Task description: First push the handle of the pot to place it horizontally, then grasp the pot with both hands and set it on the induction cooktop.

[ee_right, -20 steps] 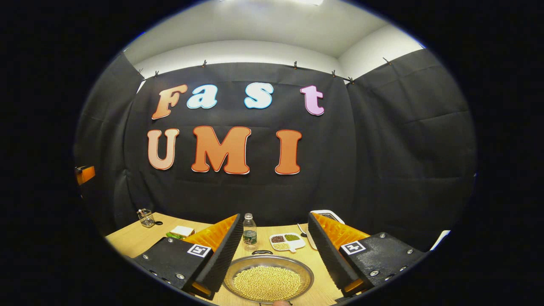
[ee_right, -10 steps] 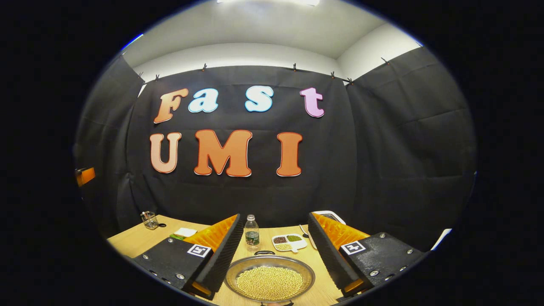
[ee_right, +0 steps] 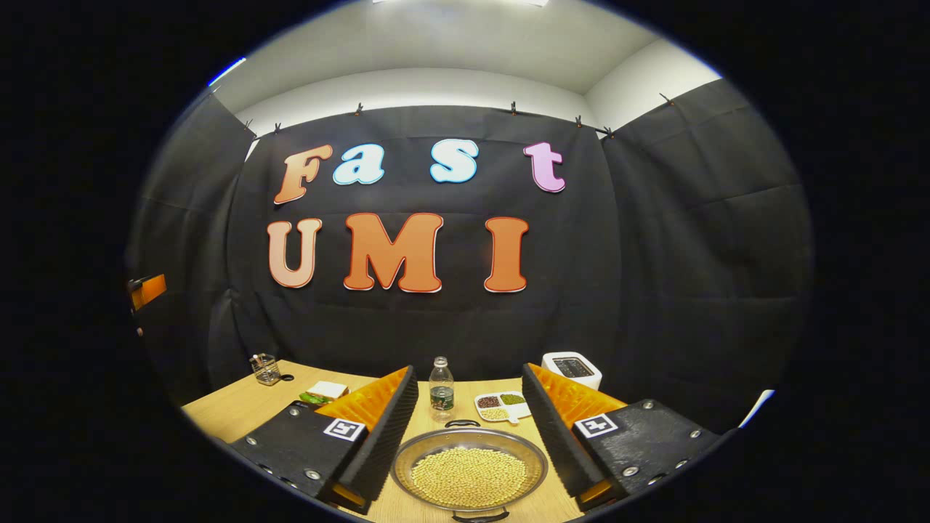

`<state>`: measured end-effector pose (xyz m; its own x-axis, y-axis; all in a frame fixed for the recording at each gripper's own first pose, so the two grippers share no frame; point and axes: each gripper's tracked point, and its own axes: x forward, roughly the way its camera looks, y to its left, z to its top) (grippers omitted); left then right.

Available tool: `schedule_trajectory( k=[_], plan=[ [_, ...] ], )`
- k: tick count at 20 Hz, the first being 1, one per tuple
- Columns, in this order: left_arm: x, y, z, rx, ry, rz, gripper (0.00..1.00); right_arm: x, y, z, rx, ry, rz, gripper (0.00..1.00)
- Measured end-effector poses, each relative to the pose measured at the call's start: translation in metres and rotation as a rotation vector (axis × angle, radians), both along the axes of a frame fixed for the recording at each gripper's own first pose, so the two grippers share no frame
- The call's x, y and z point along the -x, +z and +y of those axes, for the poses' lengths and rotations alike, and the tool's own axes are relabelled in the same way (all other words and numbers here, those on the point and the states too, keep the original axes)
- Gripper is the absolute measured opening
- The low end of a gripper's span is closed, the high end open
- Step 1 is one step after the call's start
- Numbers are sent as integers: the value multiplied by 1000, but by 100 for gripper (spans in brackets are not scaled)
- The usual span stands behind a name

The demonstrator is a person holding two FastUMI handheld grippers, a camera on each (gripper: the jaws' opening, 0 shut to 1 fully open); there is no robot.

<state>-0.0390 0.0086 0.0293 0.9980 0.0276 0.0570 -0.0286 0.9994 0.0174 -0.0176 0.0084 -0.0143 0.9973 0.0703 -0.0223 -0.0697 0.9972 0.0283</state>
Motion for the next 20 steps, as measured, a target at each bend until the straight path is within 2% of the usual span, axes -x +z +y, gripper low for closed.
schedule_trajectory(
  k=[1, 3, 4, 5, 6, 7, 10, 11, 13, 17, 20],
  plan=[
    [1, 0, -1, 0, 1, 0, 98, -1, -3, 2, 1, 8, 4, 82],
    [3, 1, -2, -2, -1, 2, 98, 0, -6, 4, 10, 16, 7, 78],
    [3, 2, -3, -4, -2, 2, 98, 0, -8, 6, 17, 21, 9, 71],
    [3, 2, -4, -6, -4, 2, 98, 1, -11, 8, 21, 28, 12, 60],
    [4, 3, -5, -6, -7, 2, 98, 2, -14, 9, 20, 35, 21, 59],
    [4, 3, -6, -5, -10, 2, 98, 3, -19, 12, 17, 47, 32, 49],
    [4, 5, -12, -9, -19, 5, 98, 3, -32, 14, 4, 62, 69, 37],
    [4, 5, -13, -11, -20, 5, 97, 1, -37, 14, 3, 61, 82, 25],
    [3, 7, -15, -14, -23, 3, 98, 3, -49, 12, 5, 61, 107, 16],
    [3, 5, -24, -12, -37, 11, 97, 2, -75, 9, 19, 50, 158, 5],
    [0, 5, -29, -14, -42, 16, 97, 5, -100, 9, 27, 50, 202, 6]
  ],
)
